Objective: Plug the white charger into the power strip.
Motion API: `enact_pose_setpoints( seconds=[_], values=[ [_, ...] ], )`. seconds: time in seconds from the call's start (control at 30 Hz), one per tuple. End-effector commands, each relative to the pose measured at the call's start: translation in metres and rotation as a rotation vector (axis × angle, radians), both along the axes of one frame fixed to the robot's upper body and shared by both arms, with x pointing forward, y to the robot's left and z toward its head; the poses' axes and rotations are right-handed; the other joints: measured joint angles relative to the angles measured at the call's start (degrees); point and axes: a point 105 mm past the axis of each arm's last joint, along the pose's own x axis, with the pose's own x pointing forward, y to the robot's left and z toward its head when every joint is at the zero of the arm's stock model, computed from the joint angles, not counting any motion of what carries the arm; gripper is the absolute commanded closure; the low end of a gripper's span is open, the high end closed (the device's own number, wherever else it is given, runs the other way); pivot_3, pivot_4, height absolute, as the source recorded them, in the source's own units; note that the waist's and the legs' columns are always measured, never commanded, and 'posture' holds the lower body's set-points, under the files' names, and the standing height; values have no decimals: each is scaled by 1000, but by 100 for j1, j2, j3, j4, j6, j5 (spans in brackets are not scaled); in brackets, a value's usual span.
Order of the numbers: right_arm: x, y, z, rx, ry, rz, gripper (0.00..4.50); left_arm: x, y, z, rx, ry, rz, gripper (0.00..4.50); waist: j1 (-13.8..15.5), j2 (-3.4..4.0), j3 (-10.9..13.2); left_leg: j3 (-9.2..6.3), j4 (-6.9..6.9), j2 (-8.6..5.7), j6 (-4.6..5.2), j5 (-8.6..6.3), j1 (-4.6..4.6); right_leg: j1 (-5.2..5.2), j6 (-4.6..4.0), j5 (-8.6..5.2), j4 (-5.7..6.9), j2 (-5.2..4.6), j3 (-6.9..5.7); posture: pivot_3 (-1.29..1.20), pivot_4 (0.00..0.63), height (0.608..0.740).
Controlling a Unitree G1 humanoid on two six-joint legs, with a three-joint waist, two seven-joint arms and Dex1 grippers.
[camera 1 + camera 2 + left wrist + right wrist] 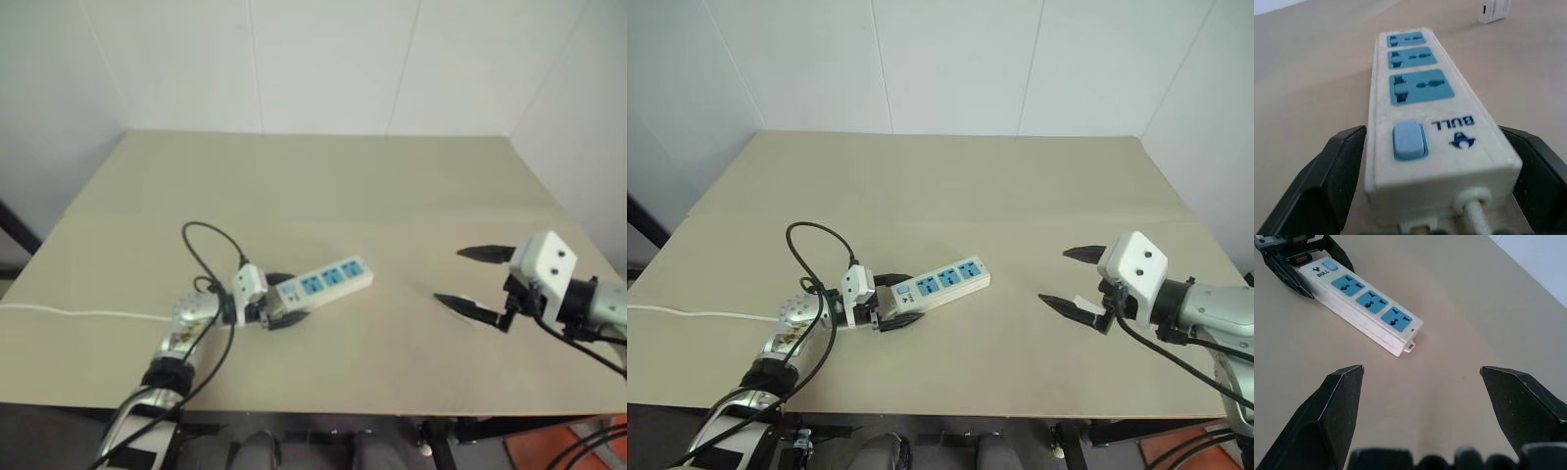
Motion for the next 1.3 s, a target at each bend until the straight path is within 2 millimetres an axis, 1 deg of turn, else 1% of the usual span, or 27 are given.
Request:
enact_pose_setpoints(
  seconds=[0.03, 0.07, 0.1, 0.17, 0.23, 0.3, 0.4, 0.57, 0.63, 0.7, 0.83, 0.93, 1.0, 1.13, 1.23, 1.3],
  values=[
    [-2, 2, 16, -7, -62, 3, 0, 3, -3, -5, 9, -2, 14, 26, 0, 0, 0, 0, 0, -1, 0, 0, 3, 2, 7, -4, 1, -1, 0, 0, 150, 740],
    [-2, 2, 16, -7, -62, 8, 0, 3, -4, -8, 6, 8, 18, 26, 0, 1, -1, 0, 0, 0, 0, 0, 6, 5, 23, -14, 1, 0, 0, 0, 150, 740],
    [-2, 3, 16, -6, -61, 12, 0, 4, -6, -9, -5, 2, 29, 207, 5, 4, -3, 0, 0, 0, 0, 0, 9, 10, 29, -17, 1, 0, 0, 0, 150, 740],
    [-2, 4, 16, -5, -58, 20, 0, 4, -9, -9, -40, 0, 40, 642, 26, 10, -6, 0, 0, -2, 0, 0, 14, 16, 30, -17, 0, -2, 0, 0, 150, 740],
    [-2, 5, 15, -5, -54, 25, 0, 4, -12, -7, -95, 0, 48, 1170, 39, 11, -7, 0, 1, -3, 0, 0, 14, 18, 31, -16, -1, -3, 0, 0, 150, 740],
    [-1, 5, 14, -7, -48, 30, 0, 2, -16, -4, -120, 1, 27, 1171, 48, 12, -7, 0, 2, -5, 0, 0, 13, 18, 32, -16, -1, -5, 0, 0, 150, 740],
    [-1, 5, 14, -11, -39, 39, 0, -7, -19, 1, -124, 12, -48, 1171, 45, 12, -7, 0, 2, -5, 0, 0, 9, 16, 32, -16, -5, -5, 0, 0, 150, 740],
    [-2, 0, 14, -59, -10, 73, 0, -30, -13, 7, 8, 28, -242, 1171, 3, 11, -6, 0, 0, -2, 1, -1, 0, 12, 6, 1, -19, -2, -2, 0, 150, 740],
    [-1, -1, 15, -69, 4, 95, 0, -40, -8, 7, 67, 26, -312, 1171, -15, 11, -6, -1, -1, 1, 2, -1, 0, 11, 2, 3, -23, 0, -3, 0, 150, 740],
    [1, -2, 15, -87, 18, 104, 0, -47, -5, 2, 96, 43, -343, 1171, -32, 12, -6, -1, -3, 5, 2, -1, 2, 11, 3, 3, -25, 4, -3, 0, 150, 740],
    [11, -2, 11, -136, 62, 48, 0, -50, -2, -13, 148, 47, -328, 1171, -26, 11, -6, -1, -3, 8, 2, -1, 5, 12, 19, -6, -25, 4, -3, 0, 150, 740],
    [22, -1, 5, -209, 141, -31, 0, -52, -4, -20, 147, 66, -327, 1171, -12, 15, -7, 0, -3, 8, 2, -1, 3, 12, 16, -3, -30, 3, -4, 0, 150, 740],
    [29, -3, 2, -247, 202, -98, 0, -51, -6, -22, 144, 72, -316, 1171, -9, 17, -7, 1, -2, 7, 2, -1, 3, 11, 9, 2, -32, 1, -3, 0, 150, 740],
    [41, -3, -3, -326, 293, -168, 0, -49, -8, -24, 152, 75, -317, 1171, 17, 20, -9, 0, -2, 7, 2, -1, 3, 10, 7, 3, -35, 1, -5, 0, 150, 740],
    [48, -7, -8, -353, 415, -255, 0, -49, -9, -24, 147, 75, -315, 1171, 19, 25, -12, 2, -2, 6, 2, -1, -1, 8, 10, 4, -38, -3, -6, 0, 150, 740],
    [53, -14, -13, -413, 446, -291, 0, -49, -10, -24, 144, 75, -316, 1171, 23, 27, -14, 2, -1, 4, 2, -1, -3, 7, 12, 5, -40, -4, -5, 0, 150, 740]
  ],
)
